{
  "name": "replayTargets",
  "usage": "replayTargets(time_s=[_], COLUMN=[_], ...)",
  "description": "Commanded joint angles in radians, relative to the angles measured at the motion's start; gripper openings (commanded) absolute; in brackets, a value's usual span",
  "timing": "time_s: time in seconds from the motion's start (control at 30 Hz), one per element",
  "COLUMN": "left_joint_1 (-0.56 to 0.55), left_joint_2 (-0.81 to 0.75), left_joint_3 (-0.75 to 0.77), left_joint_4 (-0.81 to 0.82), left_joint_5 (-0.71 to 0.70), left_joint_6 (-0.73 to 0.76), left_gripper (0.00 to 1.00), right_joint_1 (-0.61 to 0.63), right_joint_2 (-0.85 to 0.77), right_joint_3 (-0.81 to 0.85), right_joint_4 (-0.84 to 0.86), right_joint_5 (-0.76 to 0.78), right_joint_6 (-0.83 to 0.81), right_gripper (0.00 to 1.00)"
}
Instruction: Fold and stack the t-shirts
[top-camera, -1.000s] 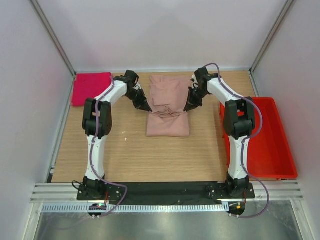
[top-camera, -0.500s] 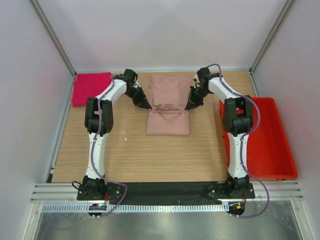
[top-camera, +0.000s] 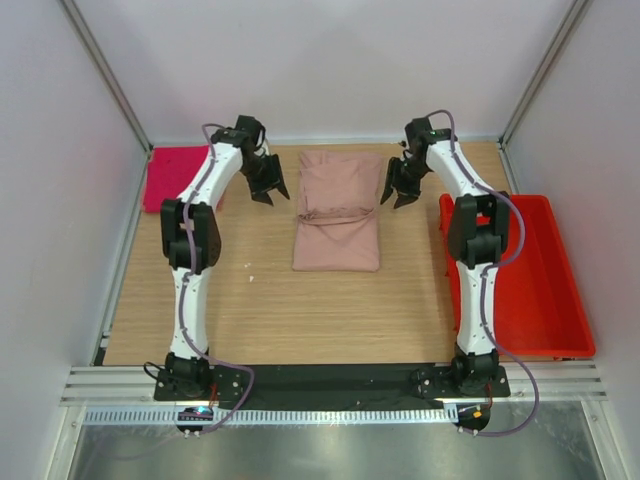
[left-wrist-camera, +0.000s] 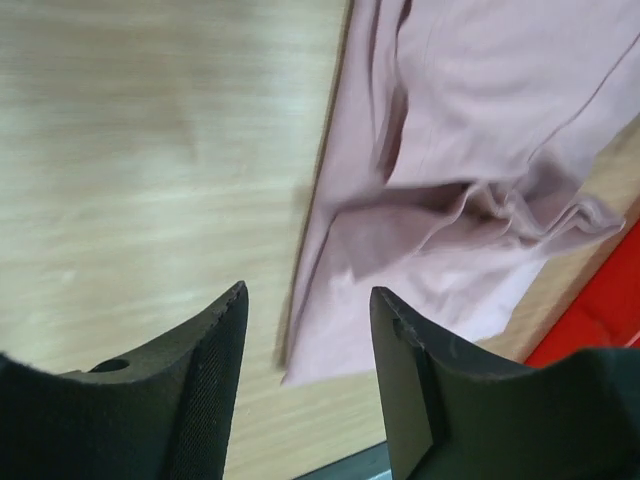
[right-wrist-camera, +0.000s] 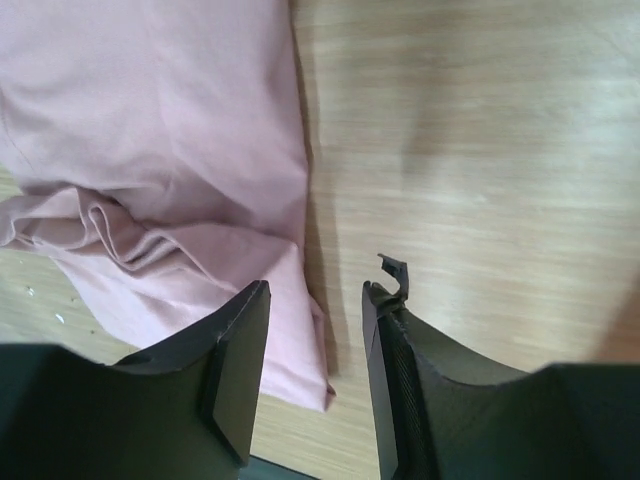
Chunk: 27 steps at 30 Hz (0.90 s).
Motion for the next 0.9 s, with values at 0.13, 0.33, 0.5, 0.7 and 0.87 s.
replayTargets(time_s=[0.13, 0.33, 0.5, 0.7, 0.87], left_joint_1=[-0.051, -0.16, -0.171, -0.175, -0.183], left_joint_2=[-0.333, -0.343, -0.237, -0.218, -0.211], left_joint_3=[-0.433, -0.575, -0.57, -0.596, -0.641], left_joint_4=[0.23, 0.585, 0.769, 0.821, 0.835], left_joint_5=[0.22, 0.38, 0.42, 0.389, 0.395], left_joint_6=[0.032, -0.134, -0.256, -0.257, -0.25], left_gripper=[0.37, 0.16, 0.09, 0.08, 0.08], right_joint_1=[0.048, 0.057, 0.06, 0.059, 0.057], right_joint_2=[-0.317, -0.348, -0.286, -0.22, -0.143], right_joint_3=[-0.378, -0.655, -0.684, -0.709, -0.66], right_joint_4=[0.212, 0.645, 0.777, 0.879, 0.986], right_joint_5=[-0.185, -0.376, -0.431, -0.439, -0.41], right_joint_6=[0.075, 0.318, 0.404, 0.439, 0.493], right_gripper=[0.43, 0.22, 0.11, 0.1, 0.1])
